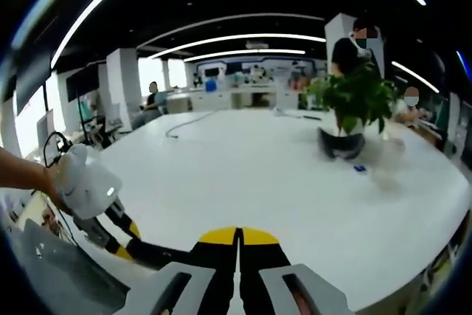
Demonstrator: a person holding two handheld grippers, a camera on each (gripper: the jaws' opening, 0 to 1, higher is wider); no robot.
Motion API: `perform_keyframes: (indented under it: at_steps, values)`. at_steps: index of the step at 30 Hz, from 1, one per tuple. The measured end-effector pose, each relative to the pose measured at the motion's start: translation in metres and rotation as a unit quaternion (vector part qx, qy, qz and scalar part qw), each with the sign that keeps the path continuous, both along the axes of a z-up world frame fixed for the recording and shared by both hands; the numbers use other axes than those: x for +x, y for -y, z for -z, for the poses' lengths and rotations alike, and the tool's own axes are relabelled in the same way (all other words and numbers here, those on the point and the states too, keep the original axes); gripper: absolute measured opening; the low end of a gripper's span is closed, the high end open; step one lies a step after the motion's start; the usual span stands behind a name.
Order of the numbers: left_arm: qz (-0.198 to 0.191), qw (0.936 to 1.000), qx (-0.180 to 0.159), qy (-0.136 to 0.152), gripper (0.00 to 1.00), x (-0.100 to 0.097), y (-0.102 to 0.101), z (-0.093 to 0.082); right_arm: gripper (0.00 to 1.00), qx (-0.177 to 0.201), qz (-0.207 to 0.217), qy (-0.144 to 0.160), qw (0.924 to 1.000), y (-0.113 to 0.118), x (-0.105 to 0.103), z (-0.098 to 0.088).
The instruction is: Press the specified remote control buttons in sequence, fully releasing each button before pressing the next.
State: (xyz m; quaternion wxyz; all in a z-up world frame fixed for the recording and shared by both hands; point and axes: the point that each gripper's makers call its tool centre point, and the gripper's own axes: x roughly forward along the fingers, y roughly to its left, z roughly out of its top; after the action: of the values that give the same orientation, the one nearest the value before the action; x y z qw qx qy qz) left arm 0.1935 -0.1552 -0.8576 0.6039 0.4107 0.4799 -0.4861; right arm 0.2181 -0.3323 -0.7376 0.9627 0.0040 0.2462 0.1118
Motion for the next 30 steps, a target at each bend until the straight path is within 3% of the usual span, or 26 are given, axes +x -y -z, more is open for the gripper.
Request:
perform_keyframes:
  at_steps: [9, 19, 22, 25, 26, 29, 30]
  values:
    - [-0.015, 0.9993, -0.032, 0.012, 0.22, -0.015, 0.009, -0.006, 0.00, 0.003, -0.002, -0.002, 1.0000, -0.001, 0.000, 0.000]
    - [-0.027, 0.9970, -0.071, 0.017, 0.22, -0.029, 0.020, -0.010, 0.00, 0.011, -0.035, -0.039, 0.9986, -0.013, -0.005, 0.009]
    - [-0.027, 0.9960, -0.083, 0.022, 0.22, -0.033, 0.022, -0.009, 0.00, 0.056, -0.072, -0.098, 0.9910, -0.029, -0.011, 0.021]
    - [-0.033, 0.9945, -0.097, 0.023, 0.22, -0.035, 0.024, -0.007, 0.00, 0.088, -0.093, -0.173, 0.9765, -0.040, -0.017, 0.035]
    - [-0.037, 0.9942, -0.099, 0.020, 0.22, -0.036, 0.024, -0.006, 0.00, 0.076, -0.094, -0.202, 0.9718, -0.039, -0.017, 0.043]
    - [-0.044, 0.9927, -0.111, 0.019, 0.22, -0.037, 0.025, -0.003, 0.00, 0.067, -0.110, -0.223, 0.9664, -0.044, -0.014, 0.050]
    - [-0.046, 0.9921, -0.115, 0.019, 0.22, -0.037, 0.026, -0.003, 0.00, 0.065, -0.109, -0.248, 0.9605, -0.045, -0.015, 0.054]
